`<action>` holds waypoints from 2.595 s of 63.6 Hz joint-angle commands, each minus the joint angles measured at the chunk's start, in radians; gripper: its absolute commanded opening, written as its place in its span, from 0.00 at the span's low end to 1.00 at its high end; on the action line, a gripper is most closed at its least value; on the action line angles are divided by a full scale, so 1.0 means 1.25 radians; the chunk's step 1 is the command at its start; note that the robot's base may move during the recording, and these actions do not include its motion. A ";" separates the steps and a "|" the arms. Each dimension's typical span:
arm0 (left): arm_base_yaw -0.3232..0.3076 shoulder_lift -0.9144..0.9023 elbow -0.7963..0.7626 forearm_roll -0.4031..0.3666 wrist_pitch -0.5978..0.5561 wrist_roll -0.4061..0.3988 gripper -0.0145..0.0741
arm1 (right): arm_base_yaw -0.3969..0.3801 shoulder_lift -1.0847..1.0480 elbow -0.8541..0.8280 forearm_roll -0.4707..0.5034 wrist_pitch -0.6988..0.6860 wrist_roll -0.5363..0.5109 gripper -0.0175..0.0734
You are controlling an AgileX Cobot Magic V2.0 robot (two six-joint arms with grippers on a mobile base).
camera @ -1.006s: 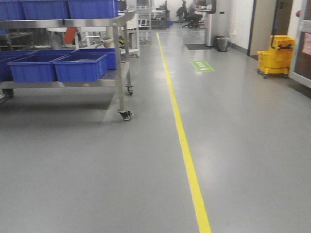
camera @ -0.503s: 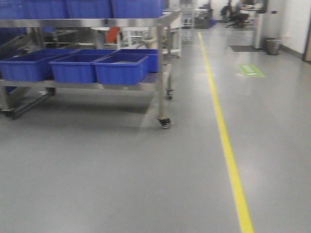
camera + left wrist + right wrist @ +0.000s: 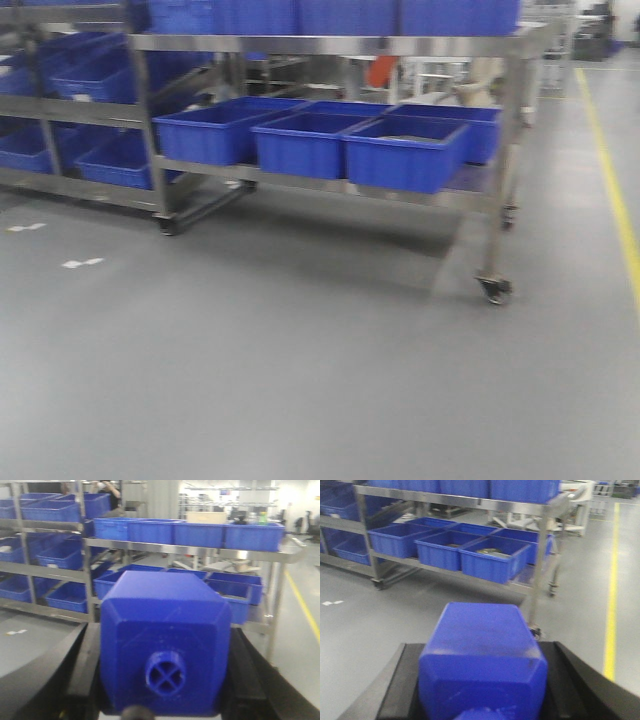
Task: Pick and sort blue part to right shelf
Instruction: 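Drive the base away from the table carrying both blue blocks, then drive the base up to the rack of blue bins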
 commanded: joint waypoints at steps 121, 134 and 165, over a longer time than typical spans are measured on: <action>0.001 0.011 -0.023 0.000 -0.075 0.001 0.54 | -0.006 0.005 -0.024 0.000 -0.078 -0.001 0.65; 0.001 0.011 -0.023 0.000 -0.075 0.001 0.54 | -0.006 0.005 -0.024 0.000 -0.078 -0.001 0.65; 0.001 0.011 -0.023 0.000 -0.075 0.001 0.54 | -0.006 0.005 -0.024 0.000 -0.078 -0.001 0.65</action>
